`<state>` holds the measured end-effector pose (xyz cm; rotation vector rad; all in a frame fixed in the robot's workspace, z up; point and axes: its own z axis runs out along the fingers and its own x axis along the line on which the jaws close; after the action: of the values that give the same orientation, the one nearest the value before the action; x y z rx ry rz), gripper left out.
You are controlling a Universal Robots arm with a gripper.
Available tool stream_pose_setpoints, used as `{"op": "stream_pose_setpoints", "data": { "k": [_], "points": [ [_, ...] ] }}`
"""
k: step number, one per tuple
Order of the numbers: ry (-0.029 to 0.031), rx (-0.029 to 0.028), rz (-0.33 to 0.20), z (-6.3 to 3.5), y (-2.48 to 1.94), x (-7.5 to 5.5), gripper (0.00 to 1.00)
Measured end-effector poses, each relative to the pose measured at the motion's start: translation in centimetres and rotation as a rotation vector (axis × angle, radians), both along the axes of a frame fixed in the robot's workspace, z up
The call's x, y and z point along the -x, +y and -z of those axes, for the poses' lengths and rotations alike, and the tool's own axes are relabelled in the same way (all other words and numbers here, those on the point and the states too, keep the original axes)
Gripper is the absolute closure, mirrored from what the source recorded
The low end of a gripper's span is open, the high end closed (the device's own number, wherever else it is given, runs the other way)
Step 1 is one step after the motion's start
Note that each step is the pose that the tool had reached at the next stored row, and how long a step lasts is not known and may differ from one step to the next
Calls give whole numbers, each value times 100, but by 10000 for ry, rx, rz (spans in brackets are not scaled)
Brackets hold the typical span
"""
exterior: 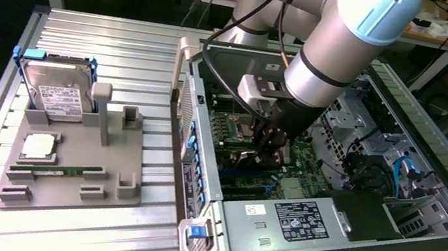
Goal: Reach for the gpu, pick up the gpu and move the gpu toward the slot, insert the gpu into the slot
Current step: 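Insert the gpu into the slot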
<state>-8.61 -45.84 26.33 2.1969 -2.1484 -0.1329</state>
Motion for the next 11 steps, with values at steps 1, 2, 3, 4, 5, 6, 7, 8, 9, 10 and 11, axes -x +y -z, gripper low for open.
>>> {"op": "stream_pose_setpoints", "data": {
  "k": [1, 2, 3, 4, 5, 6, 7, 8, 9, 10, 11],
  "points": [
    [-1, -2, 0, -6, 0, 0, 73],
    [-2, -4, -1, -14, 1, 0, 73],
    [-2, -4, 0, -18, 1, 0, 73],
    [-2, -5, 0, -17, 1, 0, 73],
    [-2, -4, 0, -18, 1, 1, 73],
    [-3, 1, -2, -18, 1, 1, 73],
    [-3, 7, -10, -18, 1, 1, 73],
    [-2, 12, -24, -18, 1, 1, 73],
    [-2, 17, -37, -18, 1, 2, 73],
    [-2, 21, -51, -18, 1, 2, 73],
    [-2, 27, -64, -18, 1, 2, 73]
  ]
}}
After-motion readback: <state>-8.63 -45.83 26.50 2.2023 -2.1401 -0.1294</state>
